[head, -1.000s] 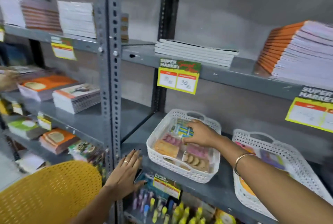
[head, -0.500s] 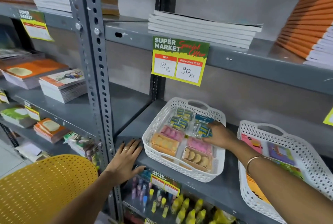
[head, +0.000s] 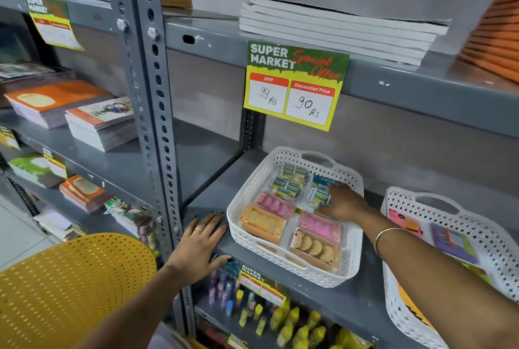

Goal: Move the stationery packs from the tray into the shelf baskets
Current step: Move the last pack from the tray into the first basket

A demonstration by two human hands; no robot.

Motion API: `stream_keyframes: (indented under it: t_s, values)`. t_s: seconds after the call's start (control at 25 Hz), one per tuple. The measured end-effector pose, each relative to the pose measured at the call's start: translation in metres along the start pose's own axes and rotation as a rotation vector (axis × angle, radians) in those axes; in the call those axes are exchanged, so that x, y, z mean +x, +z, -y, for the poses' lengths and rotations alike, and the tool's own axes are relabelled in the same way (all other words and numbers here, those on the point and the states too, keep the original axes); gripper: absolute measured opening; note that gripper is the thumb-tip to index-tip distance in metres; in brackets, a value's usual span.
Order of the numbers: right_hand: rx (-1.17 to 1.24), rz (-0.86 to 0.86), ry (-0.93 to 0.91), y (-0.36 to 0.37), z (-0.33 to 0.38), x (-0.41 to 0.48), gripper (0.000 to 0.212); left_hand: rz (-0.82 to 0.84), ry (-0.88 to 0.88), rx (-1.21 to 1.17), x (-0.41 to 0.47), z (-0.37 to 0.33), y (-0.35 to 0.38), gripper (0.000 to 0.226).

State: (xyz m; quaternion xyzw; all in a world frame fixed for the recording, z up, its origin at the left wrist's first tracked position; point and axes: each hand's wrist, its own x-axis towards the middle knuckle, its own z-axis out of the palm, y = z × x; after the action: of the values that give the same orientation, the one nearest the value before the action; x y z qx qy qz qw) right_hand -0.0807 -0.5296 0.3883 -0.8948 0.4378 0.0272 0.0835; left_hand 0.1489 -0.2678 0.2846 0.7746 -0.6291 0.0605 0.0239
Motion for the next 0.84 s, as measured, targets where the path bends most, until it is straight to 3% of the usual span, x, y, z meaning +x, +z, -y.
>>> stream_keyframes:
  t_s: [0.12, 0.28, 0.56, 0.84]
  values:
    - [0.02, 0.047, 0.013, 0.007, 0.0, 0.004, 0.04, 0.003, -0.007, 0.017, -0.001, 0.0, -0.001, 0.074]
    - [0.026, 0.141, 0.037, 0.01, -0.008, 0.009, 0.044, 0.009, -0.009, -0.011, 0.0, 0.001, 0.001, 0.079]
    - [0.014, 0.142, 0.029, 0.012, -0.012, 0.016, 0.028, -0.017, 0.001, -0.028, 0.0, 0.001, 0.004, 0.086]
    - [0.002, 0.185, 0.006, 0.013, -0.013, 0.021, 0.041, -0.009, 0.001, -0.036, 0.0, 0.003, 0.008, 0.089]
